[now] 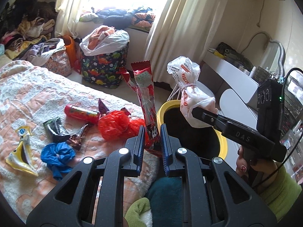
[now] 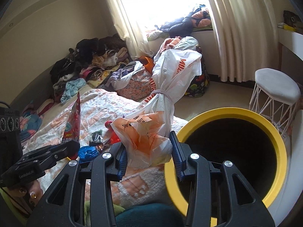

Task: Collect trash
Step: 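Carry the wrapper and the white bag over the yellow bin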

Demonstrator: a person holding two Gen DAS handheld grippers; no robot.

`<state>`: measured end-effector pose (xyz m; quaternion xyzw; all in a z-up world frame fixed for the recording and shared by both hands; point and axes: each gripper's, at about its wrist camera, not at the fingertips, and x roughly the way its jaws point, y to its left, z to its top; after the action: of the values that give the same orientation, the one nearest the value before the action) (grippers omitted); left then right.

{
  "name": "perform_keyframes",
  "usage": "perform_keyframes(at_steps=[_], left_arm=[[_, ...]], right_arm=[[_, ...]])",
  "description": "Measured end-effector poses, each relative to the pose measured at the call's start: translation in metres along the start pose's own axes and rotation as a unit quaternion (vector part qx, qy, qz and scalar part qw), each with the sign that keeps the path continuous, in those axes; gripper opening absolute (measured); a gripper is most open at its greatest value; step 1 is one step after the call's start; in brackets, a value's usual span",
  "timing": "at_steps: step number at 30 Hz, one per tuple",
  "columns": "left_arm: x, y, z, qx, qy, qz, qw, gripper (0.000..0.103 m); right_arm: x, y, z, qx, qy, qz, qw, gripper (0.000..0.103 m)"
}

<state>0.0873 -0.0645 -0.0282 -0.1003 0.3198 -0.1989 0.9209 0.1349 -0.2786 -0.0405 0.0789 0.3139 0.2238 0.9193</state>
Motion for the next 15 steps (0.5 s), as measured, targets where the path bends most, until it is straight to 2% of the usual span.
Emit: perform_keyframes(at_steps=[15], left_arm=[[0.021, -0.030, 0.001, 0.023, 0.015, -0.017, 0.9995, 0.011]], right_arm=[[-0.012, -0.053, 0.001, 0.047, -0.005, -0.031, 0.998, 0.038]])
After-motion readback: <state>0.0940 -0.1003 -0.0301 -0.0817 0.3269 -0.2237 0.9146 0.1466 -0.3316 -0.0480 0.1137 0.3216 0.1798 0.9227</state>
